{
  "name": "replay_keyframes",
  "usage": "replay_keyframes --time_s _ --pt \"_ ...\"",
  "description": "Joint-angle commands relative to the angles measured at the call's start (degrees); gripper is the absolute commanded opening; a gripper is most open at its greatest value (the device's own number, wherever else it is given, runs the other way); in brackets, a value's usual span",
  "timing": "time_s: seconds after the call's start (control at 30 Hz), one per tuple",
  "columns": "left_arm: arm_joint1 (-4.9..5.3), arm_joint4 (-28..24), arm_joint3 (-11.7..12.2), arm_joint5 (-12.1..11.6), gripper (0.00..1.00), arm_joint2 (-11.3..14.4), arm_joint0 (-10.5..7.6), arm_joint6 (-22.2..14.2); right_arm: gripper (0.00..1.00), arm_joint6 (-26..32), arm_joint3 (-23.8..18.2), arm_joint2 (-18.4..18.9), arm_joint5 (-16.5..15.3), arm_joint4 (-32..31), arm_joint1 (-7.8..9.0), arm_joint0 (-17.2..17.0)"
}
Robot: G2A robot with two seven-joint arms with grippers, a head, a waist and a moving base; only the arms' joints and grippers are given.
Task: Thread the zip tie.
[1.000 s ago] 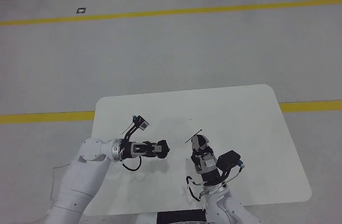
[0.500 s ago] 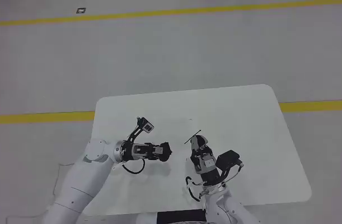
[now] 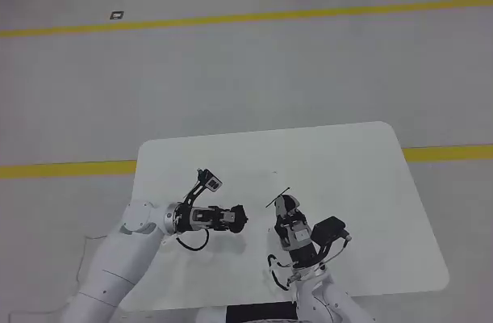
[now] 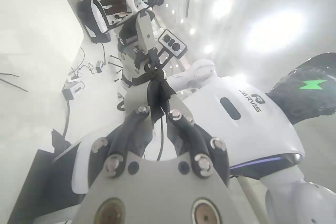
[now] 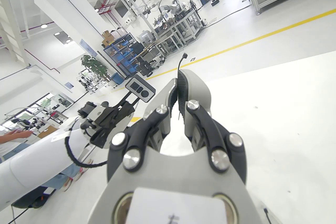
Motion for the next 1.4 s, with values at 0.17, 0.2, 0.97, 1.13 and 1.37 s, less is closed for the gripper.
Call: replay_keyframes --time_s 0.17,0.2,0.97,1.13,1.37 --pt "0.0 0.0 0.0 0.0 0.0 0.0 0.0 0.0 0.0 0.0 0.0 0.0 0.0 0.0 0.0 0.0" --pt "0.0 0.0 0.0 0.0 0.0 0.0 0.0 0.0 0.0 0.0 0.0 0.0 0.0 0.0 0.0 0.0" --pt "1.9 -15.58 6.85 3.18 0.0 7.11 -1.18 0.0 0.0 0.0 0.0 0.0 0.0 0.0 0.0 0.0" --pt "3.08 -19.29 7.74 2.57 0.0 9.76 -2.45 0.0 0.0 0.0 0.0 0.0 0.0 0.0 0.0 0.0" --pt "4.0 -20.93 8.12 1.36 0.0 11.91 -3.76 0.0 0.0 0.0 0.0 0.0 0.0 0.0 0.0 0.0"
